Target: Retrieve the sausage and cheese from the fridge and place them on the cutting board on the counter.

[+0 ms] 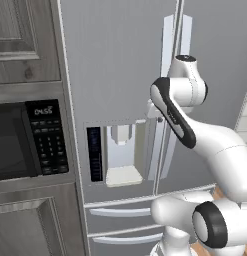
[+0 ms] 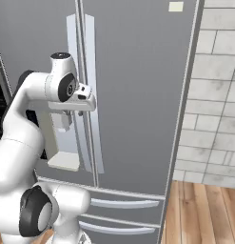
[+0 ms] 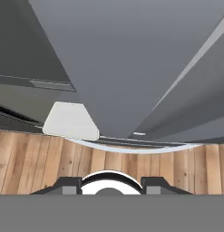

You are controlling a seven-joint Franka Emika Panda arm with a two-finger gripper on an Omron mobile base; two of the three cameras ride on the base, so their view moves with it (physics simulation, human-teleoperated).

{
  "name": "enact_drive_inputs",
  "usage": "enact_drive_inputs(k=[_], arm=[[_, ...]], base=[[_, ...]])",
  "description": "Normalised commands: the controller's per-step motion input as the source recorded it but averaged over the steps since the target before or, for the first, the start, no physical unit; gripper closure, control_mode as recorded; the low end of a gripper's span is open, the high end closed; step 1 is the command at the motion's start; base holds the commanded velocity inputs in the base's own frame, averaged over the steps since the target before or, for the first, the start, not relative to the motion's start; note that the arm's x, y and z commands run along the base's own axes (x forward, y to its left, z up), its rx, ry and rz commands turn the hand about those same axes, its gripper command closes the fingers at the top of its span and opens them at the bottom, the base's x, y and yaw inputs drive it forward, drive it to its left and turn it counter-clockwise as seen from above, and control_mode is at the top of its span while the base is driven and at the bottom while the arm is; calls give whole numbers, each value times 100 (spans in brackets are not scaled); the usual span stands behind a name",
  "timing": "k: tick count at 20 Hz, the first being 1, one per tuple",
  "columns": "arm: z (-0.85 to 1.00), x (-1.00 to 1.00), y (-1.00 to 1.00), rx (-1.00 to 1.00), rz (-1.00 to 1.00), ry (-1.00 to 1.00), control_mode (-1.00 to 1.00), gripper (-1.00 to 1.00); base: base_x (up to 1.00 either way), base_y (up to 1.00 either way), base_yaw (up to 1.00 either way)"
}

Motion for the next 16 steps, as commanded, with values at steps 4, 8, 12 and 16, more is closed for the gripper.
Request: enact_drive_inputs(k=[4, 8, 12, 16], arm=[[0, 0, 0, 0, 0, 0, 100, -100], [0, 0, 0, 0, 0, 0, 100, -100], [0, 0, 0, 0, 0, 0, 100, -100], [0, 0, 0, 0, 0, 0, 100, -100]], base=[[-5, 0, 0], [-54, -9, 0], [-59, -18, -1], [-23, -4, -3]])
